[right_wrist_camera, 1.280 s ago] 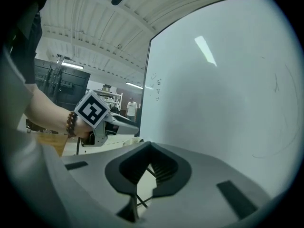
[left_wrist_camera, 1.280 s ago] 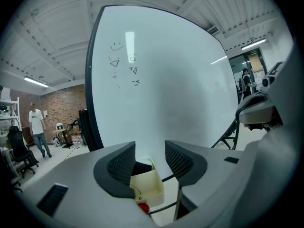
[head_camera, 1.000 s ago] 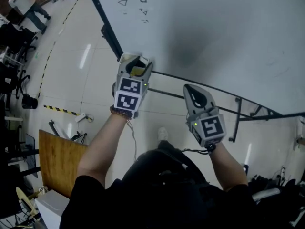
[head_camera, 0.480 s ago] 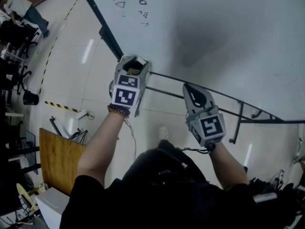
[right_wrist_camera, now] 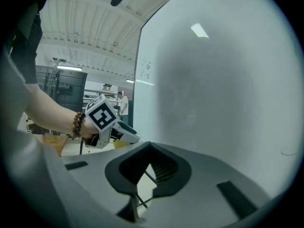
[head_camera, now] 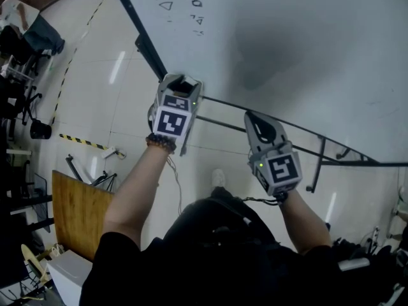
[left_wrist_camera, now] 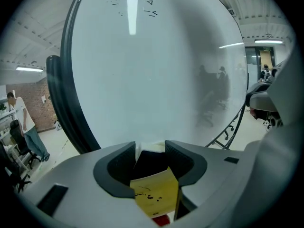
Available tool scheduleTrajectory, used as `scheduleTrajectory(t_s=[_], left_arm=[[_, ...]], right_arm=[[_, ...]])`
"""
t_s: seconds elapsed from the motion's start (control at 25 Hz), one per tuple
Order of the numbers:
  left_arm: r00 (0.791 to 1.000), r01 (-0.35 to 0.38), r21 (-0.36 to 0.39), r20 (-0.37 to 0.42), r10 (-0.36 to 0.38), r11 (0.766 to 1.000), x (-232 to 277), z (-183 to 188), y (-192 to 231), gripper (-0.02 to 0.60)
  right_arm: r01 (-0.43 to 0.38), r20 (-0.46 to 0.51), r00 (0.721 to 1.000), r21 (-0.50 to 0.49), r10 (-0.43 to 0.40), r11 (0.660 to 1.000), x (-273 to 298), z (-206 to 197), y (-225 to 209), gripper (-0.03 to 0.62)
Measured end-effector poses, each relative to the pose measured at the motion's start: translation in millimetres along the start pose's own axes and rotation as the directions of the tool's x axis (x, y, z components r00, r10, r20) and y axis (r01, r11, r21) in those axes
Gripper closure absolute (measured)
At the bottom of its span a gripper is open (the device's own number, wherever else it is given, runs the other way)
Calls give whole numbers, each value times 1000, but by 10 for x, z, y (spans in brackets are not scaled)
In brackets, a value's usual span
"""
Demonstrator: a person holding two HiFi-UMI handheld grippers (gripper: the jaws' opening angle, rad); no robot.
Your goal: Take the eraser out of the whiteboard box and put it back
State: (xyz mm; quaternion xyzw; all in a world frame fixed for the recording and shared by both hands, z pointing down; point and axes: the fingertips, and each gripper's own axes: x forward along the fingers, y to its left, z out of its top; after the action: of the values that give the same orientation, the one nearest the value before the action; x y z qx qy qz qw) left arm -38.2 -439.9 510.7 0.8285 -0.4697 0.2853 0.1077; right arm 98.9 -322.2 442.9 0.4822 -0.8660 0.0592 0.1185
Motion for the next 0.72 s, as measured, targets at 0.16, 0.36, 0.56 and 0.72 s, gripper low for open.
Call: scheduleTrajectory(t_s=[0.16, 0.36, 0.56, 0.72], left_arm=[[998, -53, -17, 15, 53, 998, -64, 18, 155, 391], [990, -137, -18, 31, 138, 990, -161, 3, 368, 391], [976, -212, -51, 47, 215, 976, -234, -56, 568, 391], [972, -216, -78, 79, 222, 973, -302, -40, 599, 391]], right_arm=[[0, 3, 1000, 1, 0, 1000, 6, 14, 1, 568], [-16, 3, 1000, -4, 16, 1000, 60, 22, 63, 566], [-24, 2, 1000, -14, 24, 1000, 86, 33, 87, 566], [-24, 0, 1000, -12, 24, 1000, 95, 42, 99, 568]])
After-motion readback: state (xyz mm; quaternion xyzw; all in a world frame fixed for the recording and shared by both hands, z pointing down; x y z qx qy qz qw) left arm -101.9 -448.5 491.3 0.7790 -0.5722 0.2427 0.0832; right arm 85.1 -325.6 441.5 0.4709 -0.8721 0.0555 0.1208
